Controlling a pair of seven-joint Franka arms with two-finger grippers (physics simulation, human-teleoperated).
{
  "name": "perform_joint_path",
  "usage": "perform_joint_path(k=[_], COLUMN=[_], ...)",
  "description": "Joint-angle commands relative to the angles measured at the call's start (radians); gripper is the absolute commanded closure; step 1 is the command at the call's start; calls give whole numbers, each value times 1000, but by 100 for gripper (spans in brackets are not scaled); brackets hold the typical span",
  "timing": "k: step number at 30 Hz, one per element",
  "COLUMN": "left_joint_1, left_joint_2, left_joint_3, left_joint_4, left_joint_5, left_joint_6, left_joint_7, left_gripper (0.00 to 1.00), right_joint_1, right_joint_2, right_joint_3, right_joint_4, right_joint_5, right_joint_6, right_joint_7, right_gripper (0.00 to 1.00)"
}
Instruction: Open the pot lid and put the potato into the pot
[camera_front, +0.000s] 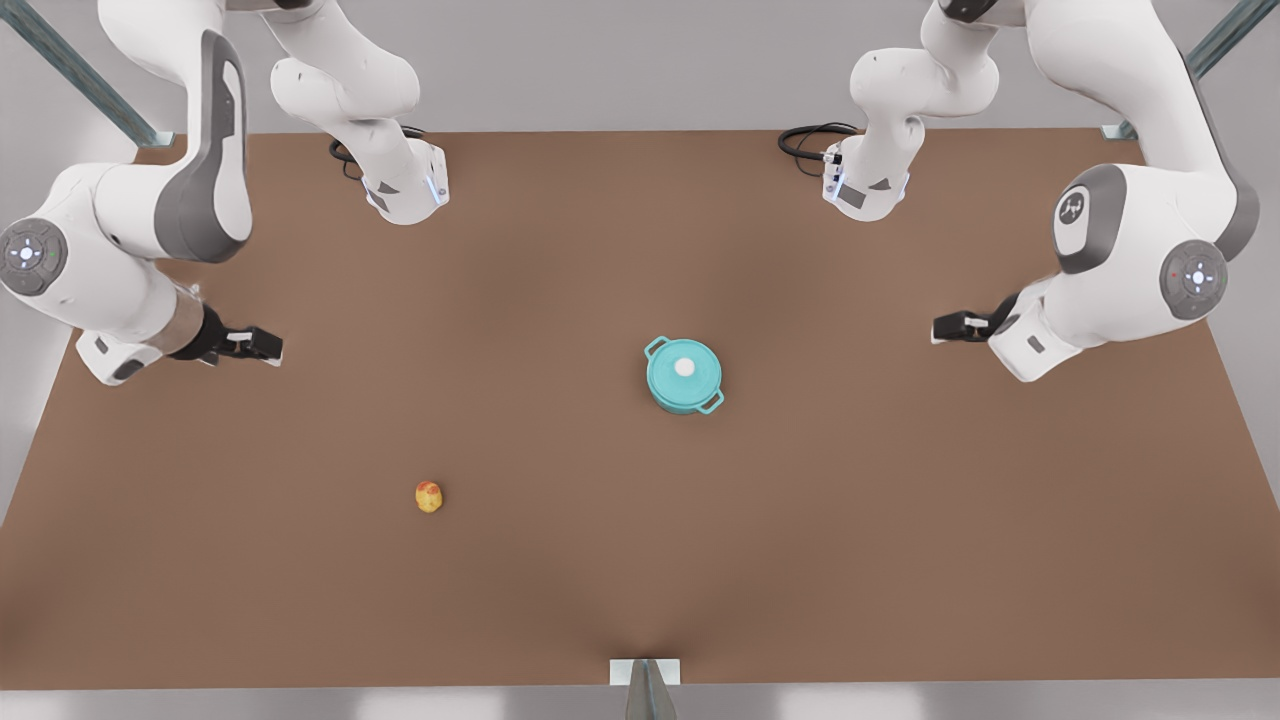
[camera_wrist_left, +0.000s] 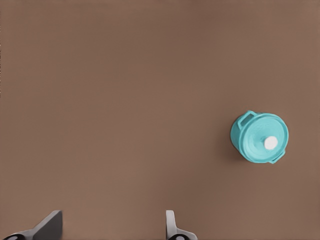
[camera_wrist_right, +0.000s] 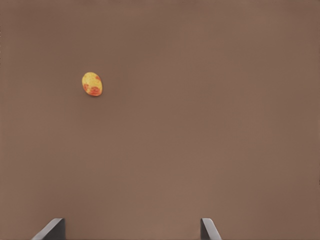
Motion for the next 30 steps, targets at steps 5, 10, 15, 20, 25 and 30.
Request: perform_joint_path(k=[5,10,15,20,25,30], left_joint_1=[-177,-740,-697,-699,-684,-690], left_joint_2=[56,226,340,298,337,335], left_joint_3=[-24,-24,-20,-21,-18,-18], left_joint_4=[35,41,-59,-241,-260,-290], left_joint_5=[48,103,91,78,117,140], left_joint_6=[88,359,646,944,941,936], left_joint_7=[-17,-846,-985,-963,-888,-891], left_gripper=[0,0,0,0,0,0], right_joint_1=[43,227,261,260,287,284], right_joint_2=[8,175,399,558,601,609], right_joint_3=[0,1,-2,0,1,0], right_joint_4=[2,128,233,373,330,207], right_joint_5=[-1,-36,-73,-72,-75,-75], right_joint_6=[141,132,306,400,431,535], right_joint_7=[-37,-55,-60,-6,-15,-38], right_gripper=[0,0,0,0,0,0])
